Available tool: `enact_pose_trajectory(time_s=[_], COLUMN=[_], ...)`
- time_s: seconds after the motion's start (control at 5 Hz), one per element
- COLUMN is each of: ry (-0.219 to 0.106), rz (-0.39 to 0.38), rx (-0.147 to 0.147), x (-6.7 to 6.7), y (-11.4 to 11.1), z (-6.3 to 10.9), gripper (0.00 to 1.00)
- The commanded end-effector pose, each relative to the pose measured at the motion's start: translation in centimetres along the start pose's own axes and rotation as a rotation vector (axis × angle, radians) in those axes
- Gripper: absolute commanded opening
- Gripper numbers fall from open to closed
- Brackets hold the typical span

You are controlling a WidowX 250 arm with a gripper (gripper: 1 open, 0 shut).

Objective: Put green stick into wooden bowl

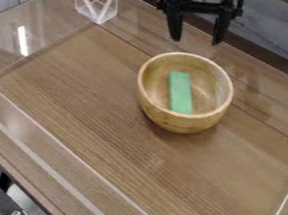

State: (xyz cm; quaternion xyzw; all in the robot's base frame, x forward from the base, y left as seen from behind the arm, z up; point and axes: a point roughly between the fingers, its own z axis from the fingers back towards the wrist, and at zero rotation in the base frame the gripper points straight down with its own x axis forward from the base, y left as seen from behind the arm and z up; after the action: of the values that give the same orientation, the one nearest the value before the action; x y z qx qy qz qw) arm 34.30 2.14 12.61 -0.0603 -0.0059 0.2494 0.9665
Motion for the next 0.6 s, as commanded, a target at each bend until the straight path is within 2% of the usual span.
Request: enact_pose_trajectory(time_s=[0.0, 0.4], ry=[-0.090, -0.075], rz=[-0.027, -0.046], rx=[-0.036, -0.010], x=[0.1, -0.3], y=[-0.4, -0.5], z=[3.1, 1.8], gripper=[1.00, 1.00])
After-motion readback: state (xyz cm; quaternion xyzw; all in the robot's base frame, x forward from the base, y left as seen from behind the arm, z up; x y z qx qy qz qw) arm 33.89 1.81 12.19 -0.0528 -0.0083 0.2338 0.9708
